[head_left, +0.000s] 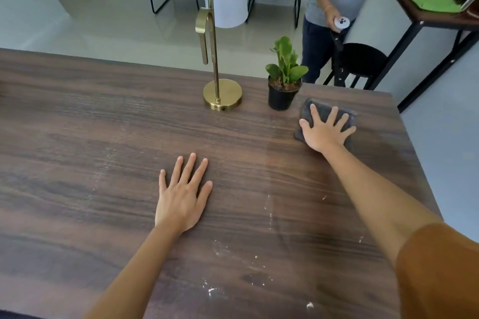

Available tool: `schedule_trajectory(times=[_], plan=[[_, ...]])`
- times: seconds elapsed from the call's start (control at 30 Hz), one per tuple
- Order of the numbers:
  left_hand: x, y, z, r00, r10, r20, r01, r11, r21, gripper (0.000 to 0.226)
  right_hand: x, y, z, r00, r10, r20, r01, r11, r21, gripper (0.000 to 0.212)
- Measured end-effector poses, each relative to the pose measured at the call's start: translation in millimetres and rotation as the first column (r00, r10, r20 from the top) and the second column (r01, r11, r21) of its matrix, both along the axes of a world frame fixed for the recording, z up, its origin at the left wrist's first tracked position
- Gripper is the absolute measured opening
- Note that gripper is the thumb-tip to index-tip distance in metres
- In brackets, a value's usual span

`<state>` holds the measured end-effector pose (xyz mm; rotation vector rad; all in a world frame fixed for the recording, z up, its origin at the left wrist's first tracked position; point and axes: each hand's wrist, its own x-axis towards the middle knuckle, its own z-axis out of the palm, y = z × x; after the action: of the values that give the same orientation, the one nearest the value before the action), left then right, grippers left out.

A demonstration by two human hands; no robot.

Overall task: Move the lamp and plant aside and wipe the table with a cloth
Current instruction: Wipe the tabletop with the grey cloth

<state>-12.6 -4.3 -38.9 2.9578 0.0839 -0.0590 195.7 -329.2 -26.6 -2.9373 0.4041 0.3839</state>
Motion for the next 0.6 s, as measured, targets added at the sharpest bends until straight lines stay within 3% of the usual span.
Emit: schedule_trajectory(times=[0.13,0.23,0.33,0.43,0.5,0.6], plan=[[1,0,-1,1.000,-0.011,-0.012,0.011,1.000,0.005,0.060,-49,37,0,0.970,0.242,0.016,-0.243,0.970,0.019,0.061],[7,-1,2,0.999,-0.024,-0.022,0.023,1.000,-0.006,0.061,-114,55,3,0.863,0.500,0.070,-0.505,0.860,0.080,0.058],[18,-5,5,0.999,-0.030,-0.035,0.030,1.000,-0.011,0.062,-193,31,-2,0.760,0.636,0.134,-0.648,0.758,0.076,0.056],[29,-10,2,0.998,-0.035,-0.050,0.035,0.999,0.002,0.063,-259,-38,-11,0.809,0.569,0.144,-0.581,0.812,0.053,0.056],[37,-14,0,0.999,-0.035,-0.039,0.036,0.999,0.003,0.064,-274,-86,-9,0.904,0.408,0.130,-0.413,0.911,0.015,0.060],[48,-20,-3,0.999,-0.039,-0.027,0.039,0.999,0.014,0.064,-231,-127,-3,0.987,0.147,0.067,-0.145,0.989,-0.036,0.067]])
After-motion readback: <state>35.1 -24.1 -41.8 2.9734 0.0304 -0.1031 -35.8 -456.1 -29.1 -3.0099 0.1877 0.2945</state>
